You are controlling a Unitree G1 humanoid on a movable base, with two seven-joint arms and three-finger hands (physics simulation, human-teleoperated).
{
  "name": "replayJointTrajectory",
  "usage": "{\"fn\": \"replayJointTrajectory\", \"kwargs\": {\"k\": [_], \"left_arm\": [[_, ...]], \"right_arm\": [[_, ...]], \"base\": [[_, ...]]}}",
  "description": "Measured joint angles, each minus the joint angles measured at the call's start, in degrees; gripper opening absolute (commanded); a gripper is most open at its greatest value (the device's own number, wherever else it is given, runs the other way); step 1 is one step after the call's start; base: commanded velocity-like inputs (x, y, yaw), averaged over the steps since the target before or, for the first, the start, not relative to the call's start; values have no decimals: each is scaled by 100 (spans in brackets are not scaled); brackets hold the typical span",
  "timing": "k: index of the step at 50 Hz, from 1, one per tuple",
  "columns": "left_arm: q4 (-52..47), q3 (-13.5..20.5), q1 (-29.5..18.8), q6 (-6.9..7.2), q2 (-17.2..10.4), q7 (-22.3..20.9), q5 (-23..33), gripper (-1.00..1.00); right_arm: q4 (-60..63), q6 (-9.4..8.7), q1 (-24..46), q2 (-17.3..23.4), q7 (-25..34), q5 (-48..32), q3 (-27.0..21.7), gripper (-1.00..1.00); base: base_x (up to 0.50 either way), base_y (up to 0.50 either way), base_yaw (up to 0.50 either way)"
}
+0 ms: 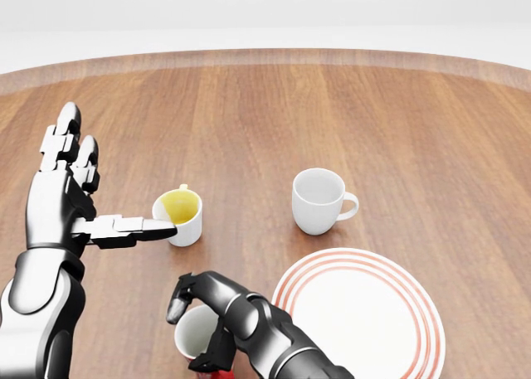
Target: Pick up the red mug and put it on the plate
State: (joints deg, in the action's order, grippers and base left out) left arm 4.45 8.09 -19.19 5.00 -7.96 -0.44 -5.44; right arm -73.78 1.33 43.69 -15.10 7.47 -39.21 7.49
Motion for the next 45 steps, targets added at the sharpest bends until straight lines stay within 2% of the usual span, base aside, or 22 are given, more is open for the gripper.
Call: {"fn": "replayJointTrajectory", "kwargs": {"k": [21,32,45], "left_arm": [[234,28,7,0,-31,-32,-8,100],[339,16,-16,0,-34,-27,-1,100],[328,2,-32,0,-30,-26,20,100]], "right_arm": [[545,-230,196,209,159,284,-32,-100],[1004,-455,148,396,321,400,-37,-100],[1457,-633,88,593,479,511,-63,-100]], "base": [[0,0,0],[0,0,0],[0,0,0]]}}
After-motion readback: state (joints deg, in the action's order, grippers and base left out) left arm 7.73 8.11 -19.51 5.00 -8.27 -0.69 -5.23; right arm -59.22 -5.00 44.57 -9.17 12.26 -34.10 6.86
